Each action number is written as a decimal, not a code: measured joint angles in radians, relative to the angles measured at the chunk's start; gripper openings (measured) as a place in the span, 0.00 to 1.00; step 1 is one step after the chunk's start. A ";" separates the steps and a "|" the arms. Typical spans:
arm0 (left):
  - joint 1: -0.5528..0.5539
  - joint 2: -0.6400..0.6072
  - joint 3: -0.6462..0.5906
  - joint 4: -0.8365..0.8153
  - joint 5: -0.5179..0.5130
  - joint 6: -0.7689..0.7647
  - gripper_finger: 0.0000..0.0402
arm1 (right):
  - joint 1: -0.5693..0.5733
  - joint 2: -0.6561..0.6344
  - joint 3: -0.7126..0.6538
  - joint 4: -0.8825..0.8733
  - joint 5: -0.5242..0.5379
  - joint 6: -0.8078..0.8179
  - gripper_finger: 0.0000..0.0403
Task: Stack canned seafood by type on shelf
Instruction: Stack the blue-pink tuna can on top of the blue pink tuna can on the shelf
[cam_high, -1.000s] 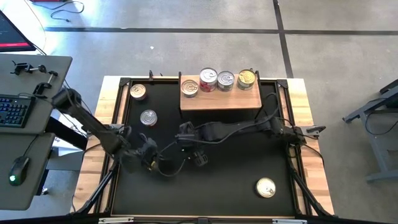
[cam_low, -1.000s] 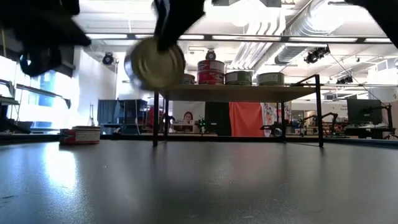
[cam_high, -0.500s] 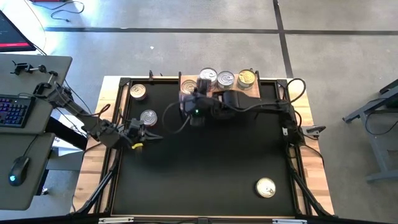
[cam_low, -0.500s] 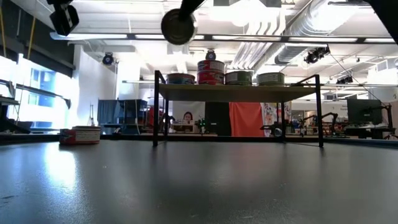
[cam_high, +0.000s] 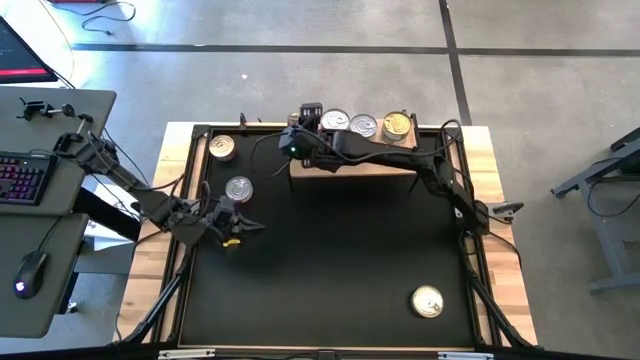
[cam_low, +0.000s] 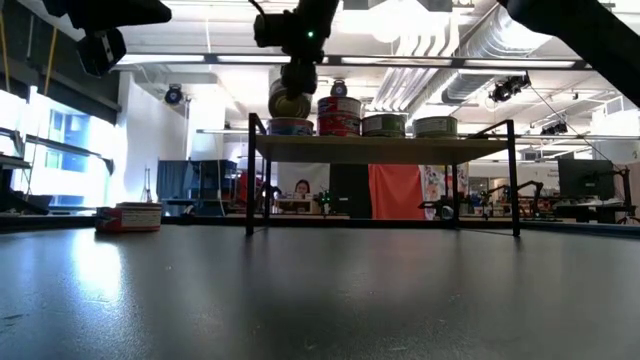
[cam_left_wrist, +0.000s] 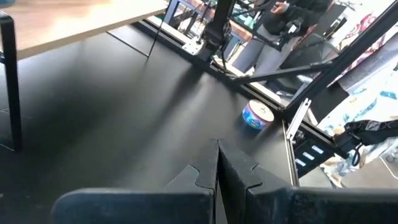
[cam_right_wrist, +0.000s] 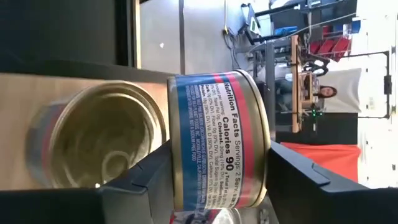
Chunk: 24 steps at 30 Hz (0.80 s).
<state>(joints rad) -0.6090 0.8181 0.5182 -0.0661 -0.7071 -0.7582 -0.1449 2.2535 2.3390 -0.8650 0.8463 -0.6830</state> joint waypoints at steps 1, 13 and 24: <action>0.000 0.003 0.000 0.002 0.005 0.000 0.00 | -0.001 0.000 0.000 0.001 -0.001 0.005 0.48; 0.001 0.016 0.000 -0.002 -0.009 0.002 0.00 | 0.008 0.002 0.000 -0.028 -0.047 0.011 0.50; 0.001 0.016 0.000 -0.020 -0.010 -0.027 0.00 | 0.006 0.002 0.001 -0.034 -0.006 0.065 0.51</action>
<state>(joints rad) -0.6079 0.8337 0.5182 -0.0858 -0.7170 -0.7856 -0.1390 2.2559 2.3398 -0.8986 0.8406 -0.6178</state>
